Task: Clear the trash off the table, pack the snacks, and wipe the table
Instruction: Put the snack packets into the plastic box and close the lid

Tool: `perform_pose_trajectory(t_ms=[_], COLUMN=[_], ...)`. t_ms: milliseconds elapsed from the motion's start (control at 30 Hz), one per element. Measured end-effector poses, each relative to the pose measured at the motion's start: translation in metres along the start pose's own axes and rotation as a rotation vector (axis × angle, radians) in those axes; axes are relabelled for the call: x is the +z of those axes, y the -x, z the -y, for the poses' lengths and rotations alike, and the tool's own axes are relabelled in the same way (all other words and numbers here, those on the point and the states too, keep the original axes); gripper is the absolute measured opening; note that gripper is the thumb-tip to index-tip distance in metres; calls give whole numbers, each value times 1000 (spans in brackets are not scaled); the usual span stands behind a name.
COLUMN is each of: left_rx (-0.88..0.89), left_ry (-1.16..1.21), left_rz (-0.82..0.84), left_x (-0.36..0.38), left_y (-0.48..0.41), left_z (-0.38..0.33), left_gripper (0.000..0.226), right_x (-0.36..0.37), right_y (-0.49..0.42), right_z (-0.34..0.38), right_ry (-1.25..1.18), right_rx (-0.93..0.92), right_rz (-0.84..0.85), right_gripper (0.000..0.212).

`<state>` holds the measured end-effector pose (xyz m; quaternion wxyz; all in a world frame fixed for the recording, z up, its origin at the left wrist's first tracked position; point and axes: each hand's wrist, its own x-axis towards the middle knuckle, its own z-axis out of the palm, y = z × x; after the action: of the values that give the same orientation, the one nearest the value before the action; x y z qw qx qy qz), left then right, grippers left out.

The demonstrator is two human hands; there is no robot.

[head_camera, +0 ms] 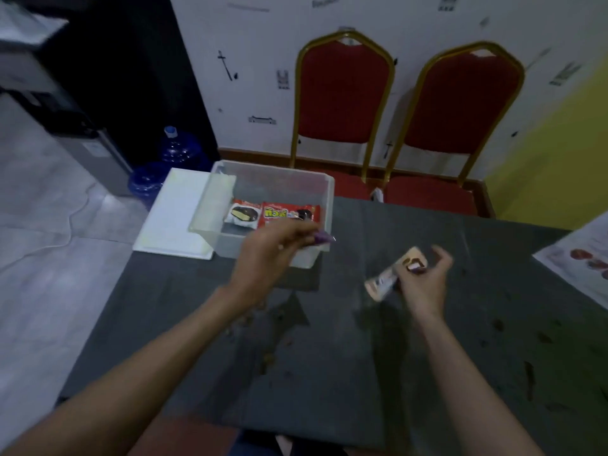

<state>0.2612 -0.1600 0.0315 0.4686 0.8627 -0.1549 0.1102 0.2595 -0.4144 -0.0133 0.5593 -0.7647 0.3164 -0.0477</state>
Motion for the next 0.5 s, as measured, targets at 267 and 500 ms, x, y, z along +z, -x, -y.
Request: perform_pose_trajectory(t_ms=[267, 500], left_rx=[-185, -256], left_ry=[-696, -749], left_rz=[431, 871], left_x=[-75, -43], left_y=[-79, -85], left_z=[101, 181], left_gripper=[18, 19], right_x=[119, 223], right_y=[0, -16], right_z=[110, 82], right_ry=[180, 936], right_rx=[-347, -278], right_rz=[374, 672], right_gripper=[11, 5])
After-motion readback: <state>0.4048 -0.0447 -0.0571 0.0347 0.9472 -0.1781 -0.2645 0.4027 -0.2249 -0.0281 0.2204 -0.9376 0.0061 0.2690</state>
